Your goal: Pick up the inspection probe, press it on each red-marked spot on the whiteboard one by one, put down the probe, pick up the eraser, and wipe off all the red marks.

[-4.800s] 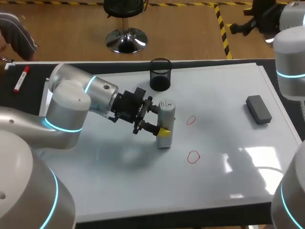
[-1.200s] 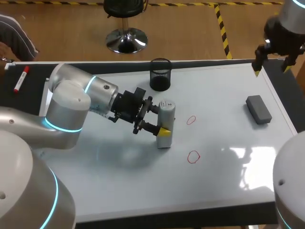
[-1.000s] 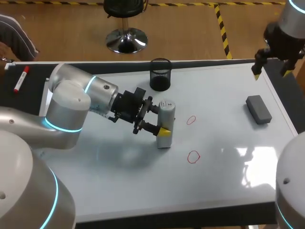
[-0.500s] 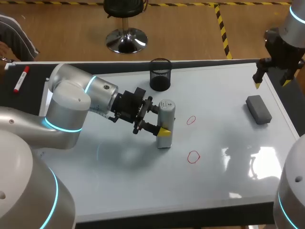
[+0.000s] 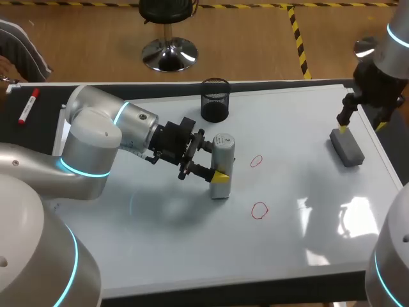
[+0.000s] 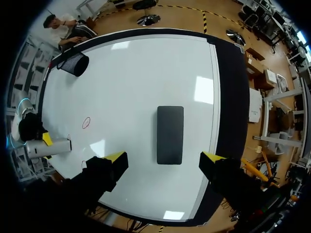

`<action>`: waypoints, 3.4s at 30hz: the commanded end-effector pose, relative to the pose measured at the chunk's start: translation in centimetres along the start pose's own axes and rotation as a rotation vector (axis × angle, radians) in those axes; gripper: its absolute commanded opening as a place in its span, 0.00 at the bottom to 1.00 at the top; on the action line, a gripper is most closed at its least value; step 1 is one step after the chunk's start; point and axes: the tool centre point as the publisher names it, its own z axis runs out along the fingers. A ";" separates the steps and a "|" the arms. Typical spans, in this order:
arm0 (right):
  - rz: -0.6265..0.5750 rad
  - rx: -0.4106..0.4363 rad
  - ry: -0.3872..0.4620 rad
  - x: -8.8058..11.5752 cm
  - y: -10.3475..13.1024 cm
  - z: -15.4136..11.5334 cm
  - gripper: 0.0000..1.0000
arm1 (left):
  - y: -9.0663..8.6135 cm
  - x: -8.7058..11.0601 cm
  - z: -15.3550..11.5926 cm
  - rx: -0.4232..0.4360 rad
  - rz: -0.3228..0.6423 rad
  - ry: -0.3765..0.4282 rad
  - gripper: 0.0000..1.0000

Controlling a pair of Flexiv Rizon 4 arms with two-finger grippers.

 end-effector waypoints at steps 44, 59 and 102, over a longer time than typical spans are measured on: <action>-0.044 0.017 -0.009 1.1 0.0 7.0 1.00 | 0.8 0.1 0.3 0.004 0.001 -0.002 0.00; -0.012 0.015 -0.030 0.4 0.1 7.5 1.00 | 0.8 0.1 0.3 0.004 0.001 -0.002 0.00; 0.158 -0.016 -0.087 1.3 1.7 6.8 1.00 | 0.8 0.1 0.3 0.004 0.001 -0.002 0.00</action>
